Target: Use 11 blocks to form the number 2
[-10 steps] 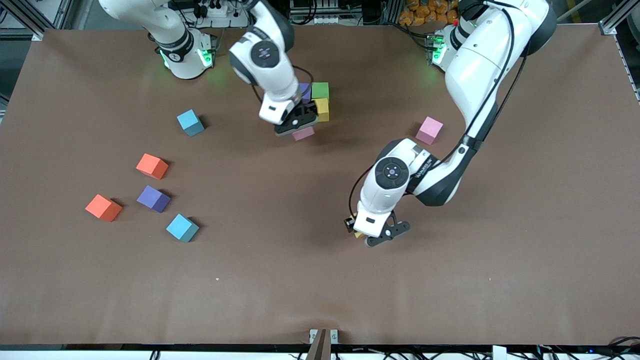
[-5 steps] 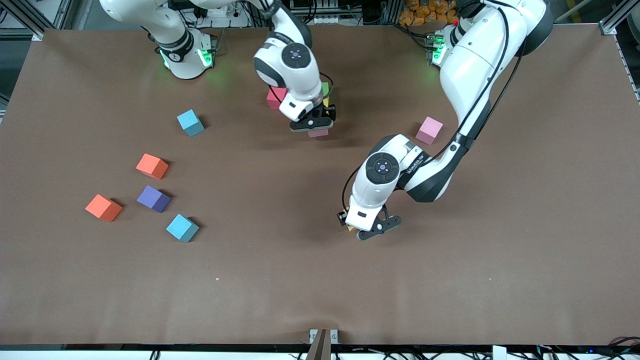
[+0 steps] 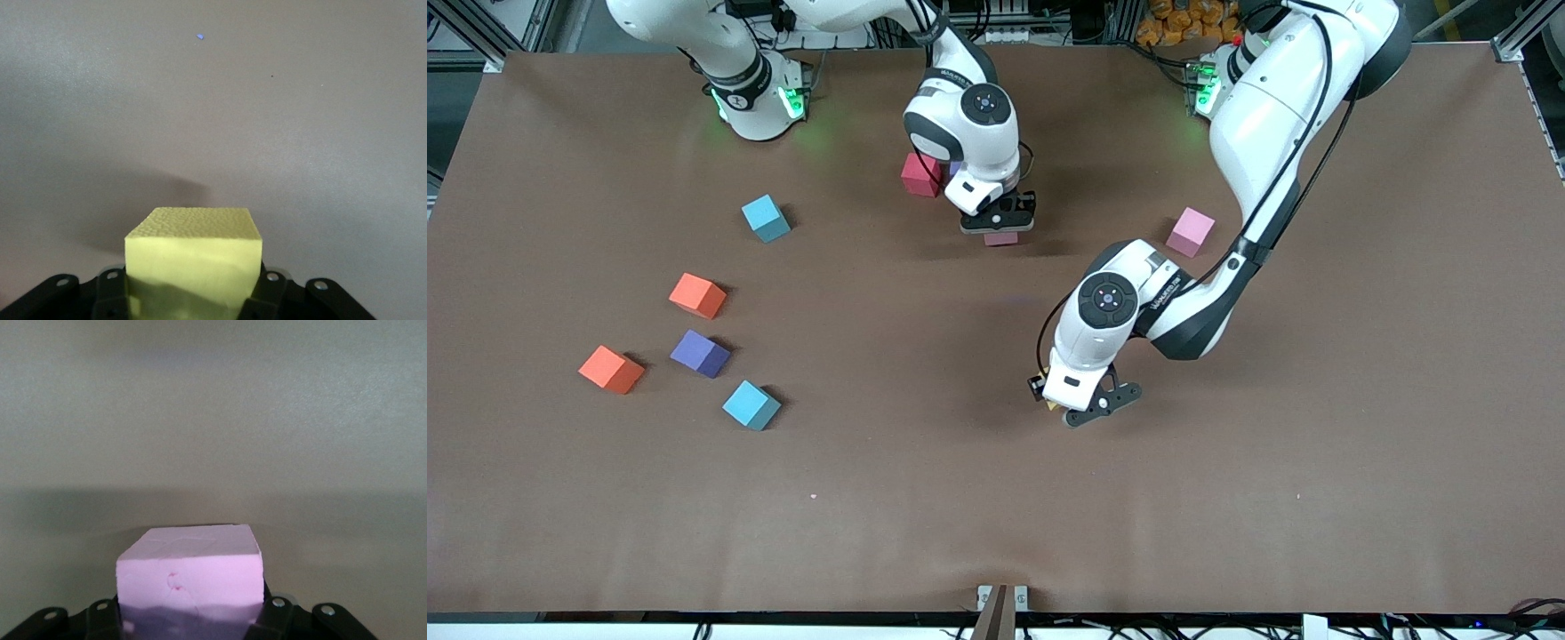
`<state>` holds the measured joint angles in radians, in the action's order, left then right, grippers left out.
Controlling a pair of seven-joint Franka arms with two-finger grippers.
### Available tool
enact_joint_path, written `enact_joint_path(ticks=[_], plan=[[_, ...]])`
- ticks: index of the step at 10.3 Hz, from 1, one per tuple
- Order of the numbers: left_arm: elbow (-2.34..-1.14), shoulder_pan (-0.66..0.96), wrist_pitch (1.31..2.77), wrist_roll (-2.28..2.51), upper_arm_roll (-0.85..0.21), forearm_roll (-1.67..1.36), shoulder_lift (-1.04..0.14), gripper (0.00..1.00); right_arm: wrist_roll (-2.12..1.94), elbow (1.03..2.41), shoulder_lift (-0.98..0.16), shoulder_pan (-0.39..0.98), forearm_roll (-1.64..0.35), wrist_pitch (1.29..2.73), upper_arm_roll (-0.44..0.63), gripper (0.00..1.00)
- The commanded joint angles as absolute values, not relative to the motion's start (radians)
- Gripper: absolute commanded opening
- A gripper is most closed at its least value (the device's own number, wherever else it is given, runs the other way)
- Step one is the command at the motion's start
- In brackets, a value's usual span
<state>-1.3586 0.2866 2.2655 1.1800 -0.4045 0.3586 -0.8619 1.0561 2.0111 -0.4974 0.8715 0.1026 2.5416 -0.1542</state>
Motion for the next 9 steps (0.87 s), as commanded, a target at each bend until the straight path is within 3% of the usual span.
enact_joint_path(ticks=[1, 9], plan=[[-1.387, 0.282, 2.255, 1.187, -0.405, 0.339, -0.833, 0.1, 1.091, 1.991, -0.506, 0.882, 0.132, 2.536, -0.144, 0.32], [-1.385, 0.284, 2.255, 1.189, -0.405, 0.339, -0.833, 0.1, 1.109, 2.011, -0.508, 0.876, 0.135, 2.537, -0.146, 0.35]])
